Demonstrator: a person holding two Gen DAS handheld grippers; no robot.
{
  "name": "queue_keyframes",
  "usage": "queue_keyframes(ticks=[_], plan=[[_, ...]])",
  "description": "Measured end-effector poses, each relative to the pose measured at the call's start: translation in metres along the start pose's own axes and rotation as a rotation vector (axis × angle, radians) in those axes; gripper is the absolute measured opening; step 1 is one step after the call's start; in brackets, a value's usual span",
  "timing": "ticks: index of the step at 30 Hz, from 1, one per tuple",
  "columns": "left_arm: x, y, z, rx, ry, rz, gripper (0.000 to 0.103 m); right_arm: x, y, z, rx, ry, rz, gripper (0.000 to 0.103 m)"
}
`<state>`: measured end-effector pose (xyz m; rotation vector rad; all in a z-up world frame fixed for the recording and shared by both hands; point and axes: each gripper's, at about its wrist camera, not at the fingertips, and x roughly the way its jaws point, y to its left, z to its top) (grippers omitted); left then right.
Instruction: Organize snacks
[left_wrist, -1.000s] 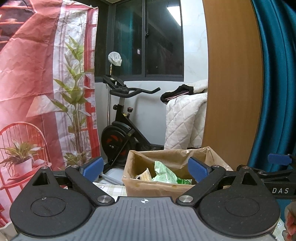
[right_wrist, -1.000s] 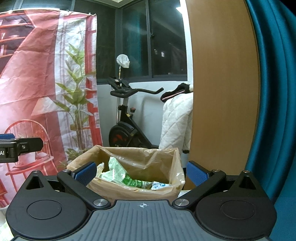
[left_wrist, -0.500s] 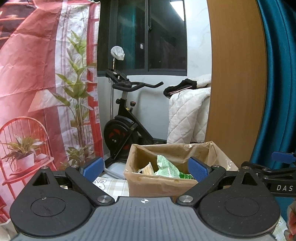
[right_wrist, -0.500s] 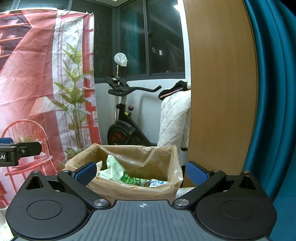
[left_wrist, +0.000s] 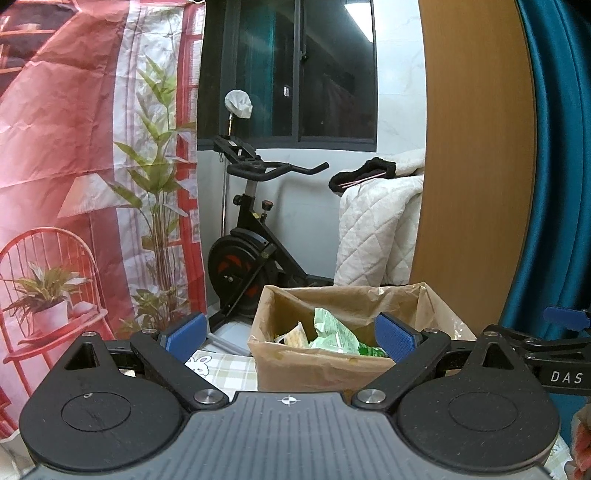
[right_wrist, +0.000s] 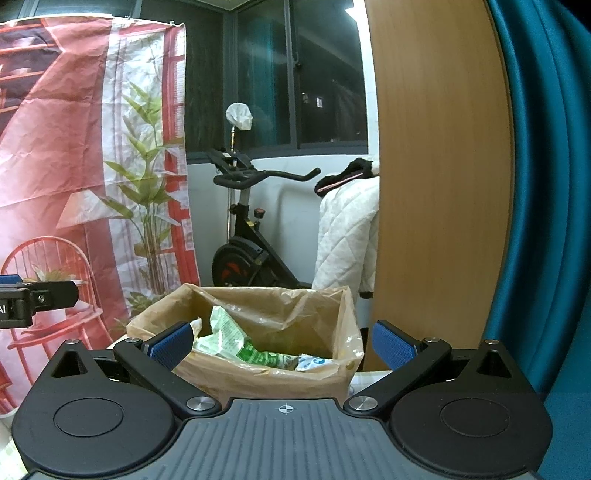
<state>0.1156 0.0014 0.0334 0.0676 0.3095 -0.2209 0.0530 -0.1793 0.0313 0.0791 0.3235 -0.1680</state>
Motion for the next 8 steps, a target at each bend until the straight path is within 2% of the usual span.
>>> queue_keyframes(ticks=[8], plan=[[0.0012,0.0028,-0.0002,-0.015,-0.002,-0.004,0.099,0.0006,0.0033,-0.0001,-0.011,0.0,0.002,0.102]])
